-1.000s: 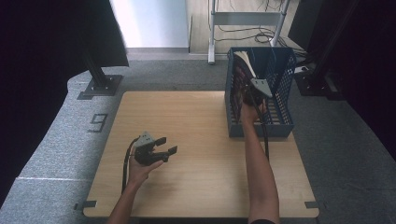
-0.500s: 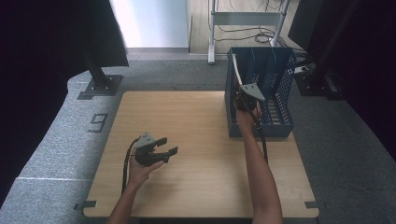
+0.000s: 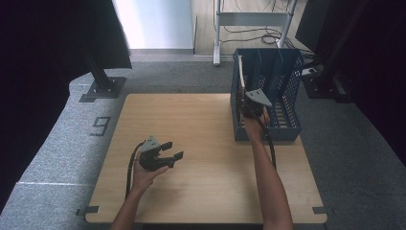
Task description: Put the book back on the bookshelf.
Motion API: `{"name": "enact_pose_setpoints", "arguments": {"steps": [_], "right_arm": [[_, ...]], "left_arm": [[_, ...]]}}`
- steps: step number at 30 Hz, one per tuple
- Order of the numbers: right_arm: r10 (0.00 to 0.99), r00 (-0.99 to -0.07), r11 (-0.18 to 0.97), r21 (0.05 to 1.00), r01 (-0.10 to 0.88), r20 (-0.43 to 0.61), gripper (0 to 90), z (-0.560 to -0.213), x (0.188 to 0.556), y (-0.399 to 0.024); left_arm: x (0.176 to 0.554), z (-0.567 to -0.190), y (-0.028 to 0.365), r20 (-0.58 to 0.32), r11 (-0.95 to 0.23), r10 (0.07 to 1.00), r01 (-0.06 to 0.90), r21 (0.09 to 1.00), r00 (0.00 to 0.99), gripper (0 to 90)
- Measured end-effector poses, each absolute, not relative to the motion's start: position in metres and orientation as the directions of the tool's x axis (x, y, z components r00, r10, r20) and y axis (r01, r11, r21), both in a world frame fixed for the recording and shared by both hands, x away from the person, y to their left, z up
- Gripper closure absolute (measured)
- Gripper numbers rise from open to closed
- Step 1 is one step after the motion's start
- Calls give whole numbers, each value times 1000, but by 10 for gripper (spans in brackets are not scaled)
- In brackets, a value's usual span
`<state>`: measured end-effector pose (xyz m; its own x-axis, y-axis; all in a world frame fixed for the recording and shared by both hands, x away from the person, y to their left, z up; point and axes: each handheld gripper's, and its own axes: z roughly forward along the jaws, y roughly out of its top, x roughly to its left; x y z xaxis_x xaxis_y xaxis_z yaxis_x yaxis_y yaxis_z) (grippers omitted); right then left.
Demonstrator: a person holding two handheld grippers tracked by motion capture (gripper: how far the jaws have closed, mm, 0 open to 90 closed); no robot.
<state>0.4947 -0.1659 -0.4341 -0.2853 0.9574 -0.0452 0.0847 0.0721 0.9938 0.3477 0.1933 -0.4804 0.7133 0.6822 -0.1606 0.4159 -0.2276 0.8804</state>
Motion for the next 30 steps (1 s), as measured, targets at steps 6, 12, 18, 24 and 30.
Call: {"name": "enact_pose_setpoints", "arguments": {"steps": [6, 12, 18, 24, 30], "right_arm": [[952, -293, 118, 989, 88, -87, 717, -431, 500, -164], [952, -285, 135, 987, 83, -107, 742, -431, 504, -166], [956, -270, 147, 984, 103, -115, 768, -427, 509, -175], [950, -283, 166, 981, 105, -130, 753, -427, 510, -173], [944, -311, 146, 984, 106, -107, 682, -429, 507, -172]], "left_arm": [[348, -480, 194, -162, -219, 687, 414, 883, 708, 320], [348, -479, 196, -161, -219, 687, 413, 884, 709, 320], [348, -480, 195, -162, -218, 687, 413, 884, 708, 320], [348, -480, 195, -161, -220, 687, 414, 883, 709, 319], [347, -479, 195, -160, -222, 685, 412, 884, 711, 319]]}}
